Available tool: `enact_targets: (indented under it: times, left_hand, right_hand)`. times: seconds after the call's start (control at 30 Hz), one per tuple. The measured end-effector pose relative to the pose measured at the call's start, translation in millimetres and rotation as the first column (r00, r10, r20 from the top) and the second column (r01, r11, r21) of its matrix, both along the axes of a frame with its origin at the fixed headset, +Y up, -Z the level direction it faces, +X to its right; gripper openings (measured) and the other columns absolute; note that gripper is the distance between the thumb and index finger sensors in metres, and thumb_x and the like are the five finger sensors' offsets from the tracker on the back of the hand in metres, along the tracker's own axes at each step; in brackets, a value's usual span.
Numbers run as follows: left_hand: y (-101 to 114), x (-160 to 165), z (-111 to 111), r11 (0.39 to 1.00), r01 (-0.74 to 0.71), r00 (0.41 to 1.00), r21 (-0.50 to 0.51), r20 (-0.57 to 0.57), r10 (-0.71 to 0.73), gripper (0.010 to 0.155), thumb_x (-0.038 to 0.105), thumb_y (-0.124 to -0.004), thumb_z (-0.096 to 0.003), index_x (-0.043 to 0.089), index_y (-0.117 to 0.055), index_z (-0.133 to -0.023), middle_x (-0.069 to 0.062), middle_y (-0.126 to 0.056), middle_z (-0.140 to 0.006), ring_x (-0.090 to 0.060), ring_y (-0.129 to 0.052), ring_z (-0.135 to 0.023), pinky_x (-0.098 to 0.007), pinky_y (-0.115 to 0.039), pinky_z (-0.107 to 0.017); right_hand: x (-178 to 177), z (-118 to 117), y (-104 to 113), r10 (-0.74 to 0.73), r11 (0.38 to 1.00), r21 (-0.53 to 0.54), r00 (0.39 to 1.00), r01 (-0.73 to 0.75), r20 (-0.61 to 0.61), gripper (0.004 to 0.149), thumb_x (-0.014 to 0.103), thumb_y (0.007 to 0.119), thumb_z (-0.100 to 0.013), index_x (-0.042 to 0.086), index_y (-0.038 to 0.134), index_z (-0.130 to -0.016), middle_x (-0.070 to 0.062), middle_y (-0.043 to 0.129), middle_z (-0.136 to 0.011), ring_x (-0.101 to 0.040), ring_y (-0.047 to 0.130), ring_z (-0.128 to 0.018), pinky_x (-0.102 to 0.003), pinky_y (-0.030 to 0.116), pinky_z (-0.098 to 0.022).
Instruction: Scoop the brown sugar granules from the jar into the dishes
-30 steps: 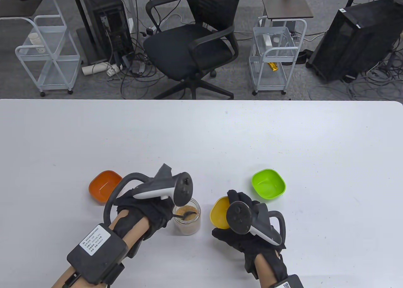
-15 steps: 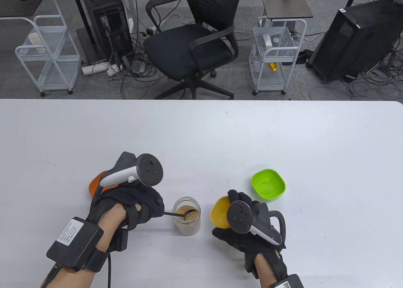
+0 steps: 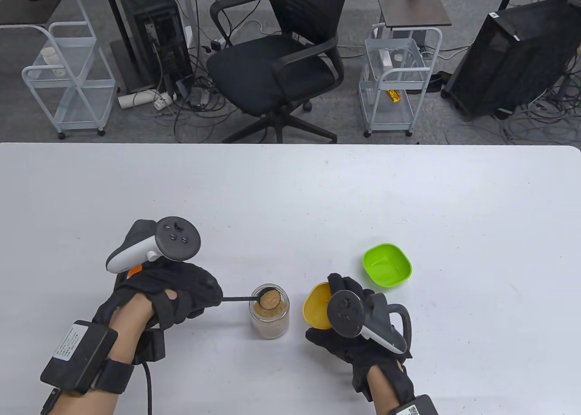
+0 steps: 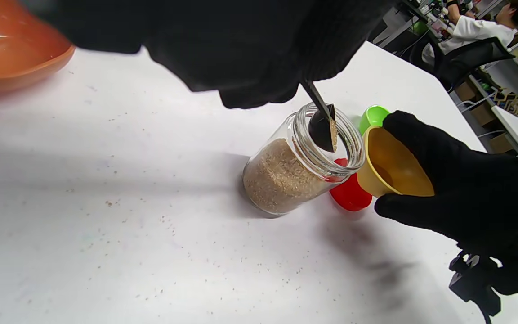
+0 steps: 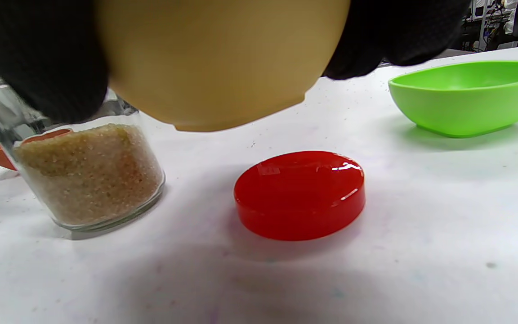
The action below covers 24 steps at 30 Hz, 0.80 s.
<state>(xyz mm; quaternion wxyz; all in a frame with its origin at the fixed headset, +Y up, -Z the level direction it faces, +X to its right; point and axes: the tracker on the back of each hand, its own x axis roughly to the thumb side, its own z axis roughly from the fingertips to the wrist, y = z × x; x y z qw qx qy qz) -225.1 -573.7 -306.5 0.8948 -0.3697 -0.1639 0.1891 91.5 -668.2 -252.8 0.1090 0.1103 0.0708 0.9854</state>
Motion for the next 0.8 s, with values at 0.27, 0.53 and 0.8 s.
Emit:
enact_targets:
  times: [0.27, 0.53, 0.8]
  left_hand:
    - [3, -14, 6, 0.999, -0.052, 0.998, 0.010, -0.024, 0.052, 0.045, 0.037, -0.080, -0.0626, 0.010, -0.085, -0.098, -0.002, -0.103, -0.062, -0.008, -0.103, -0.020, -0.034, -0.094, -0.022]
    - [12, -9, 11, 0.989, -0.142, 0.990, 0.029, -0.018, 0.143, 0.045, 0.037, -0.079, -0.0629, 0.010, -0.085, -0.099, -0.002, -0.103, -0.063, -0.008, -0.102, -0.021, -0.034, -0.093, -0.023]
    - [12, 34, 19, 0.989, -0.126, 0.989, 0.075, 0.086, 0.119, 0.046, 0.038, -0.079, -0.0628, 0.012, -0.083, -0.100, -0.002, -0.102, -0.065, -0.009, -0.103, -0.024, -0.035, -0.093, -0.025]
  right_hand:
    - [-1, 0, -1, -0.005, 1.000, -0.003, 1.000, 0.005, -0.008, 0.112, 0.069, 0.086, -0.040, 0.001, 0.036, -0.114, -0.028, 0.051, -0.118, -0.052, 0.073, -0.087, -0.066, 0.064, -0.068]
    - [-2, 1, -1, -0.023, 1.000, 0.010, 1.000, 0.023, -0.016, 0.112, 0.069, 0.086, -0.040, 0.001, 0.037, -0.114, -0.027, 0.051, -0.118, -0.052, 0.073, -0.087, -0.066, 0.065, -0.068]
    - [-1, 1, -2, -0.058, 0.998, 0.014, 0.998, 0.058, -0.022, 0.112, 0.069, 0.086, -0.040, 0.001, 0.037, -0.114, -0.027, 0.051, -0.118, -0.051, 0.074, -0.087, -0.065, 0.065, -0.068]
